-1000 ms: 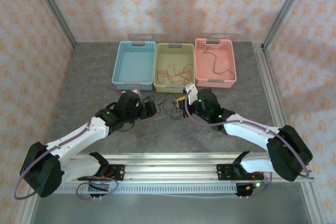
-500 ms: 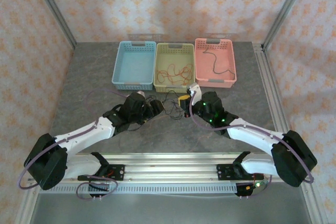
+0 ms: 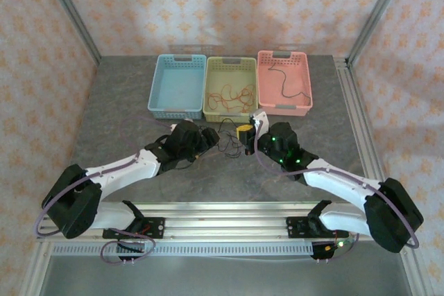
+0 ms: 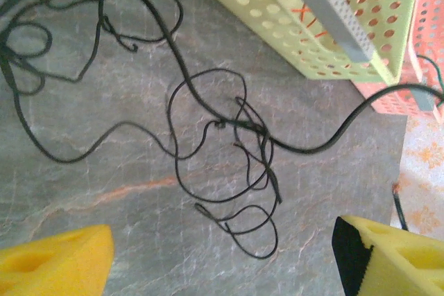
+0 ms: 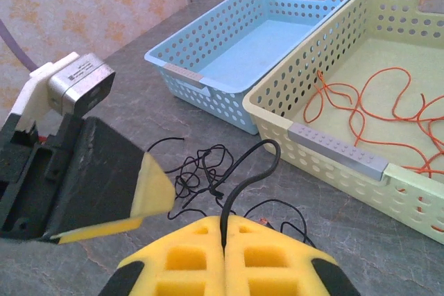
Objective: Untangle the cables
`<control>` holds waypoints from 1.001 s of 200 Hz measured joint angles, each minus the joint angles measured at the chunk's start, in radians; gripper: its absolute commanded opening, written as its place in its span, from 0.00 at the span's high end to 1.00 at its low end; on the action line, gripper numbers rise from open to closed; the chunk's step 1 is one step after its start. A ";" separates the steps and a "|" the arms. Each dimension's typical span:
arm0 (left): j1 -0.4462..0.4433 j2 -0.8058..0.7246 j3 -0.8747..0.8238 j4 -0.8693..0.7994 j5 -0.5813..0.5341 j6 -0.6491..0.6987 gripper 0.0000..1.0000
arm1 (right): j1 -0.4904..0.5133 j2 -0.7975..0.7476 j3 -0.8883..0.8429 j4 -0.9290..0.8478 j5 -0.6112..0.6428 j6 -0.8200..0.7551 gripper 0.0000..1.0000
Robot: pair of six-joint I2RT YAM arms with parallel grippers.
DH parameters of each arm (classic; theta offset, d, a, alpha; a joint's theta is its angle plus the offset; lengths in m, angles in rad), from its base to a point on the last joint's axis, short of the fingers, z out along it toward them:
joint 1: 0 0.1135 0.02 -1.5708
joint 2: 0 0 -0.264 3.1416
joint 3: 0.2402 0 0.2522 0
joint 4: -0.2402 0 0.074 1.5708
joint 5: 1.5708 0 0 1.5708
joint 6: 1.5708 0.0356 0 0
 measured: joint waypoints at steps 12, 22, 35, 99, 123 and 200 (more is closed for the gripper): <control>0.005 0.006 0.008 0.000 -0.008 0.001 0.20 | 0.000 -0.014 -0.010 0.007 0.000 0.000 1.00; 0.006 0.016 0.018 0.000 -0.019 0.002 0.23 | 0.000 -0.025 -0.016 0.011 0.000 0.000 1.00; 0.011 0.035 0.032 -0.001 -0.029 0.008 0.28 | 0.000 -0.039 -0.024 0.019 0.001 0.000 1.00; 0.011 0.108 0.086 -0.015 -0.067 0.054 0.72 | 0.000 -0.085 -0.047 0.036 0.023 0.000 1.00; 0.011 0.105 0.092 -0.045 -0.090 0.083 0.86 | 0.000 -0.108 -0.056 0.040 0.046 0.000 1.00; 0.018 -0.010 0.092 -0.153 -0.163 0.137 0.65 | 0.000 -0.133 -0.065 0.046 0.098 -0.001 1.00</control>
